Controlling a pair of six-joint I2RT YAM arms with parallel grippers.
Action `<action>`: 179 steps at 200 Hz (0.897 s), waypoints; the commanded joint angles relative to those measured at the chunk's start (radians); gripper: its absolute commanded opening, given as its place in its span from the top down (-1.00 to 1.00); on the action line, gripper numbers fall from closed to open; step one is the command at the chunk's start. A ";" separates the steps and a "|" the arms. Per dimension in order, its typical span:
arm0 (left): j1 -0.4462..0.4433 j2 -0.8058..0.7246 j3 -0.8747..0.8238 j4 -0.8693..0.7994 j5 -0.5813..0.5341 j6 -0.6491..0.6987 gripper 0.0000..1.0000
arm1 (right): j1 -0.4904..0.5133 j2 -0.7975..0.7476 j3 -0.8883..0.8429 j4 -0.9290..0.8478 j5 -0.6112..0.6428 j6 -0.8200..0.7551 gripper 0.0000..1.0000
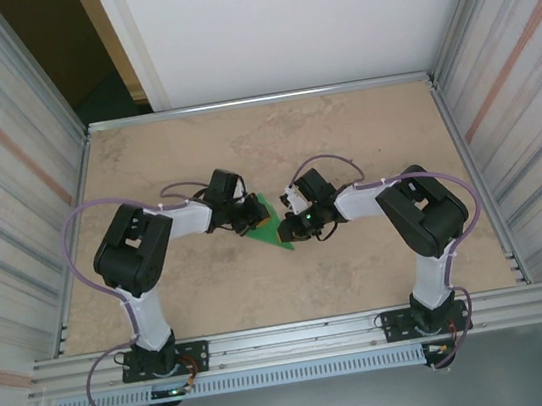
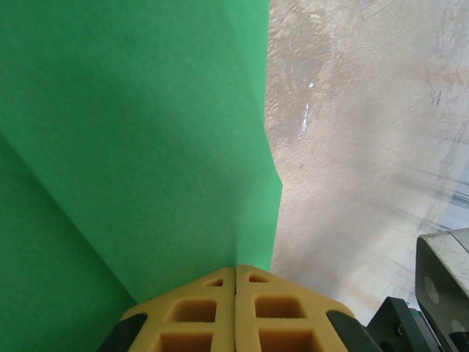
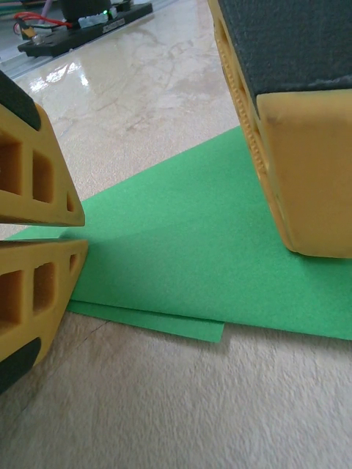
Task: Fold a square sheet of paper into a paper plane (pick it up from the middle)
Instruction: Fourth fold the wing at the center of the table.
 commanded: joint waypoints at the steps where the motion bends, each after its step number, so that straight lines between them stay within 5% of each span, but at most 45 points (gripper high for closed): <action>1: 0.008 -0.003 -0.019 -0.035 -0.025 -0.008 0.85 | -0.001 0.045 -0.006 -0.072 0.049 -0.026 0.72; 179: 0.039 -0.022 -0.088 0.005 -0.009 0.035 0.81 | -0.010 0.004 -0.006 -0.060 0.010 0.010 0.62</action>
